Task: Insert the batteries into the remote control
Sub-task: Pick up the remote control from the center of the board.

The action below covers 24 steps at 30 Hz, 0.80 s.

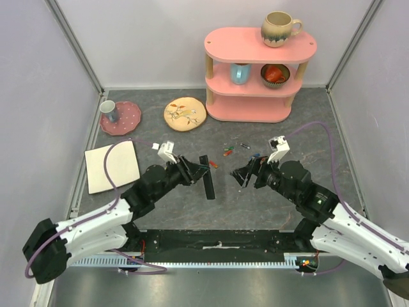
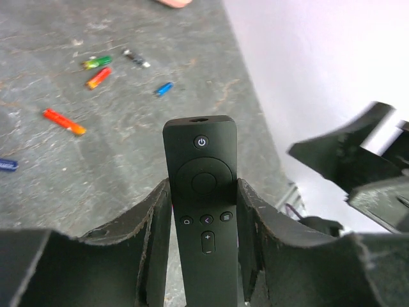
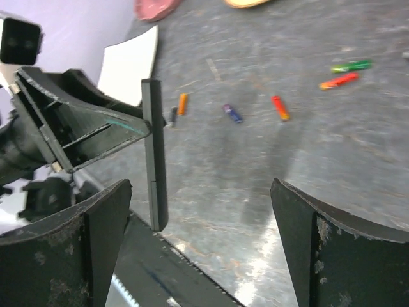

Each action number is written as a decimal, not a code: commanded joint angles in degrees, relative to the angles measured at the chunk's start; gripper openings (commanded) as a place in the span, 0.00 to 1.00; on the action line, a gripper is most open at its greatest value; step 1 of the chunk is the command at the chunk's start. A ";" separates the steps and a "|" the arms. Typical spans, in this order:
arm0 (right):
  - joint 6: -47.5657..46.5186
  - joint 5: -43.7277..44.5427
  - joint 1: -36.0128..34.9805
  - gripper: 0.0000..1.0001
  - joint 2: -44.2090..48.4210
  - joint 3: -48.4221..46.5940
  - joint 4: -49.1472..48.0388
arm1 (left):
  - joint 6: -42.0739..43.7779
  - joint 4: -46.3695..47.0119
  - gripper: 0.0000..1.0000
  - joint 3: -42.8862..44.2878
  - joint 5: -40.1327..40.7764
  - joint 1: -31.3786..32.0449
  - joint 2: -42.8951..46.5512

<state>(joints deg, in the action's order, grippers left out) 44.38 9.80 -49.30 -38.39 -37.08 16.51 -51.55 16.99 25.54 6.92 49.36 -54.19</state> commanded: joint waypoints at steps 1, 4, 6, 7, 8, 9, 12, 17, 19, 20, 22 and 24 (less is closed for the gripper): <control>1.32 -13.66 -0.18 0.98 -1.77 2.36 -17.27 | 2.95 19.12 0.02 -6.45 -9.28 -2.51 8.74; 3.69 -19.44 -0.18 0.98 -4.31 4.20 -26.07 | 1.81 25.88 0.02 -10.06 -10.08 -3.39 13.58; 5.45 -21.66 -0.18 0.98 -7.30 5.78 -32.81 | 1.36 29.13 0.02 -10.60 -10.61 -3.75 14.55; 7.37 -23.93 -0.18 0.98 -8.27 6.40 -35.12 | 1.36 29.58 0.02 -10.42 -10.96 -4.01 14.56; 8.17 -24.82 -0.18 0.98 -10.28 7.36 -37.41 | 1.45 30.02 0.02 -10.16 -11.74 -4.10 14.38; 9.31 -25.79 -0.10 0.98 -11.34 7.90 -41.87 | 1.63 30.38 0.02 -9.72 -11.93 -4.10 14.03; 11.25 -28.87 -0.18 0.98 -14.51 8.43 -48.21 | 0.84 31.87 0.02 -9.28 -12.19 -4.28 12.89; 12.48 -31.42 -0.18 0.96 -17.24 8.60 -52.54 | 0.66 32.84 0.02 -8.32 -13.07 -4.63 11.13; 12.57 -32.47 -0.18 0.94 -17.85 8.52 -53.69 | 0.49 33.10 0.02 -8.14 -12.98 -4.80 10.78; 12.92 -32.91 -0.18 0.93 -18.47 8.69 -54.21 | 0.40 33.54 0.02 -8.05 -13.07 -4.80 10.43; 12.93 -34.14 -0.18 0.91 -19.00 8.87 -55.19 | -0.04 33.98 0.02 -7.96 -13.07 -4.98 10.16; 13.10 -35.20 -0.18 0.87 -20.05 9.04 -55.88 | -0.48 34.95 0.02 -7.96 -13.16 -4.98 9.64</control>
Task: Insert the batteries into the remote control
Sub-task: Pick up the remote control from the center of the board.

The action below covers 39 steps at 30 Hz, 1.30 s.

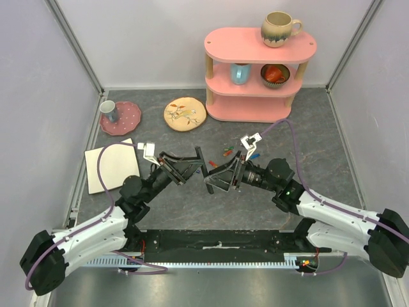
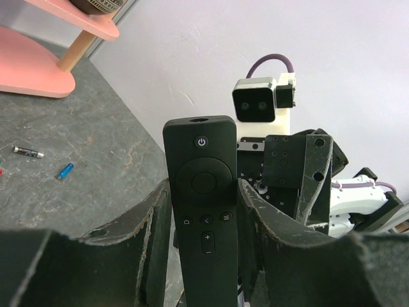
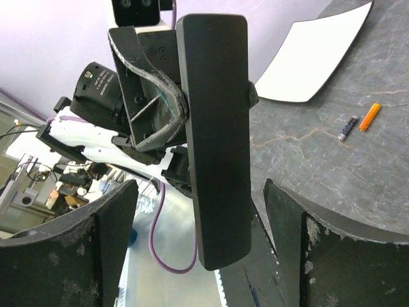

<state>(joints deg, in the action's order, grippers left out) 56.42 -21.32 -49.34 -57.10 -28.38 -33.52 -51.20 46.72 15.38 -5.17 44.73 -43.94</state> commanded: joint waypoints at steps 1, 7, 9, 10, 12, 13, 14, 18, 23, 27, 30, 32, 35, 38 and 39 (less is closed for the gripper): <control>1.14 -4.34 -0.14 0.86 -1.61 0.43 -6.03 | -1.09 5.49 0.02 2.20 -1.07 -0.43 -0.62; 1.06 -4.69 -0.14 0.78 -2.75 2.10 -7.08 | -1.97 7.33 0.02 3.17 -1.95 -0.61 -1.41; 0.97 -4.87 -0.14 0.73 -3.02 2.54 -7.96 | -2.41 7.77 0.02 3.52 -2.83 -0.61 -1.50; 1.06 -5.13 -0.14 0.68 -3.36 2.72 -8.31 | -2.50 8.21 0.02 3.52 -3.52 -0.70 -1.67; 1.14 -5.31 -0.14 0.64 -3.63 3.15 -9.80 | -2.94 8.56 0.02 3.43 -4.06 -0.70 -1.76; 1.23 -5.48 -0.14 0.59 -3.98 3.24 -10.33 | -3.03 8.65 0.02 3.35 -4.41 -0.70 -1.76; 1.49 -6.18 -0.14 0.56 -4.16 3.33 -11.56 | -3.38 8.56 0.02 3.26 -4.50 -0.70 -1.59; 1.41 -7.94 -0.05 0.42 -4.07 3.16 -12.36 | -3.38 6.29 0.02 2.90 -4.24 -1.05 -0.88; -4.02 -8.74 -0.23 0.28 -0.30 -0.87 0.58 | -4.17 0.33 0.74 2.90 -3.80 -2.80 1.57; -18.14 -2.26 -0.67 0.30 3.31 -7.99 21.79 | -3.12 -12.39 0.97 5.18 -2.48 -5.78 5.61; -24.24 3.02 -1.37 0.32 3.84 -13.79 35.95 | -0.93 -20.66 0.99 7.21 -0.99 -6.32 8.34; -28.46 9.78 -2.68 0.32 2.79 -17.40 43.40 | 0.83 -25.60 0.99 10.26 -0.63 -6.32 8.44; -31.55 20.77 -5.84 0.31 0.33 -21.18 50.10 | 1.54 -36.67 0.99 16.32 -0.28 -6.24 5.37; -31.90 31.12 -9.44 0.31 -1.95 -23.64 53.10 | 2.24 -44.25 0.99 20.55 3.31 -5.10 3.25; -31.90 33.08 -10.41 0.31 -2.48 -24.09 53.64 | 2.51 -45.39 0.99 21.27 4.54 -3.87 3.08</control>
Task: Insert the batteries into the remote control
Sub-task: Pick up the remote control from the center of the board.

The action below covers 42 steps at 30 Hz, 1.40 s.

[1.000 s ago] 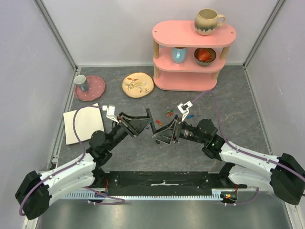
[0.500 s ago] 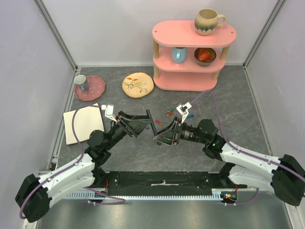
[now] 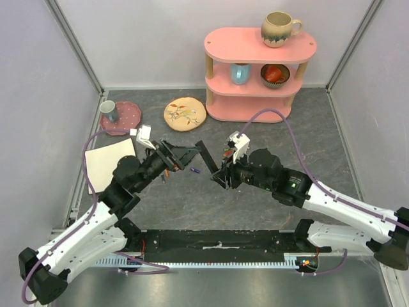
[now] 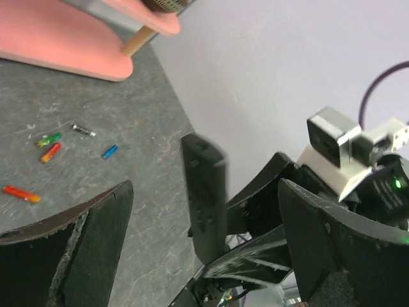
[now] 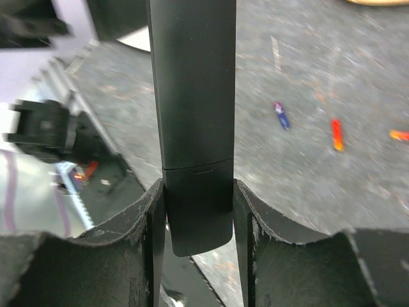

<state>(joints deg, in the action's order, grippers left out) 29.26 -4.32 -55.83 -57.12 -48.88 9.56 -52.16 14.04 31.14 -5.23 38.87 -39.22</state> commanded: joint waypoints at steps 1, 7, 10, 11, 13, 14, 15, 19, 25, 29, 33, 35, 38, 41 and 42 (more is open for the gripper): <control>-4.65 17.92 -4.98 0.30 -3.51 -4.46 10.83 | 3.82 -13.68 0.99 6.04 6.88 2.69 -2.43; -3.33 28.48 -10.43 0.31 -7.03 -7.54 12.41 | 5.23 -20.80 0.99 11.05 12.08 7.79 -8.32; -2.45 32.08 -11.93 0.30 -7.91 -8.51 12.41 | 4.27 -21.95 0.97 11.23 14.89 10.78 -9.99; -2.36 33.05 -12.63 0.31 -8.18 -8.77 12.41 | 3.91 -22.30 0.95 11.05 15.60 11.48 -10.17; -2.27 35.16 -13.42 0.31 -8.88 -9.56 12.41 | 2.86 -22.57 0.92 10.79 17.35 12.98 -11.05; -2.36 35.95 -14.12 0.31 -9.14 -9.83 12.32 | 2.59 -22.57 0.87 10.79 17.54 13.07 -11.40; -2.45 36.57 -14.65 0.31 -9.58 -10.44 12.32 | 2.42 -22.66 0.84 10.88 17.63 13.33 -12.19; -2.62 39.55 -16.58 0.31 -11.43 -11.93 13.02 | 1.01 -21.78 0.72 11.75 18.77 13.60 -13.77; -2.27 41.58 -17.56 0.31 -12.57 -12.46 13.64 | 0.83 -21.51 0.67 13.77 20.44 13.60 -15.53; -2.01 41.67 -17.73 0.31 -12.92 -12.46 13.55 | 0.39 -20.20 0.63 14.13 20.70 13.51 -16.76; -1.66 41.58 -18.08 0.31 -13.19 -12.38 13.38 | -0.05 -18.35 0.53 13.87 19.83 13.60 -17.82; -1.48 41.67 -18.35 0.31 -13.28 -12.29 13.29 | -0.04 -17.56 0.49 13.86 19.30 13.60 -18.43; -1.48 41.76 -18.52 0.31 -13.45 -12.29 13.29 | -0.31 -16.95 0.48 13.86 19.03 13.60 -18.87; -1.57 41.93 -18.79 0.31 -13.54 -12.29 13.20 | -0.40 -16.50 0.52 13.69 19.03 13.51 -19.22; -1.57 42.02 -18.87 0.31 -13.54 -12.29 13.20 | -0.40 -16.33 0.52 13.60 19.03 13.51 -19.31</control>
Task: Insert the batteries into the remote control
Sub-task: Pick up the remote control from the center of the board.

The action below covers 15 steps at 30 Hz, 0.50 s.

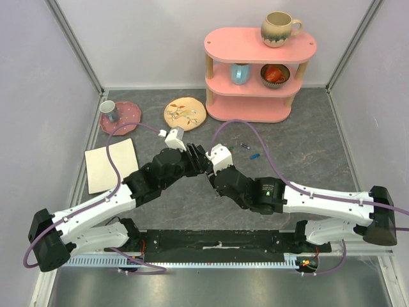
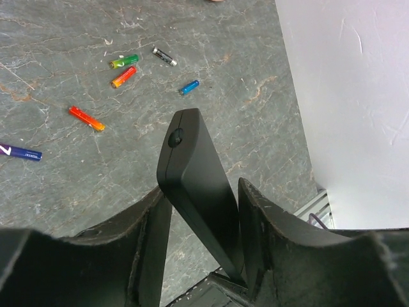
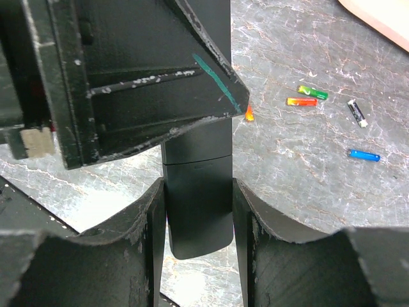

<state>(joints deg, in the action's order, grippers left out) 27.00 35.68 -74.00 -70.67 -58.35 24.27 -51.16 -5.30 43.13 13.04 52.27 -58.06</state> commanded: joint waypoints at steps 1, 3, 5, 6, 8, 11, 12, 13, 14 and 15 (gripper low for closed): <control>0.77 1.94 -0.71 0.31 -0.08 -2.82 -1.51 | -1.40 3.19 0.52 1.60 0.76 0.11 -0.47; 0.77 2.02 -0.80 0.31 -0.08 -2.82 -1.60 | -1.40 3.80 0.49 1.34 0.76 0.20 -0.65; 0.68 1.94 -0.89 0.31 -0.08 -2.82 -1.60 | -1.49 4.51 0.45 0.90 0.33 0.20 -0.56; 0.77 2.02 -0.89 0.31 0.01 -2.82 -1.60 | -1.49 5.03 0.37 0.46 0.06 0.20 -0.65; 0.77 2.02 -0.97 0.32 0.18 -2.56 -1.60 | -1.40 5.12 0.27 -0.15 -0.64 0.20 -0.56; 1.03 1.94 -0.97 0.32 0.71 -2.21 -1.68 | -1.49 7.41 0.07 -1.38 -1.26 0.20 -0.12; 0.95 1.94 -0.97 0.33 0.97 -2.12 -1.51 | -1.58 8.02 0.02 -1.73 -1.26 0.20 0.05; 1.12 2.11 -0.97 0.36 1.33 -2.03 -1.60 | -1.58 8.46 0.02 -2.17 -1.26 0.20 0.58; 1.12 1.85 -0.97 0.39 1.59 -1.95 -1.34 | -1.58 8.81 0.02 -2.96 -1.17 0.20 0.84; 1.21 1.93 -0.97 0.44 1.94 -2.12 -1.16 | -1.67 8.99 0.02 -3.32 -0.91 0.20 1.19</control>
<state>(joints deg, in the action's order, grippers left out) 27.92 36.34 -74.52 -70.94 -58.35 24.08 -53.06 1.45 41.95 11.20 52.69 -58.28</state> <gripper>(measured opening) 0.475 0.192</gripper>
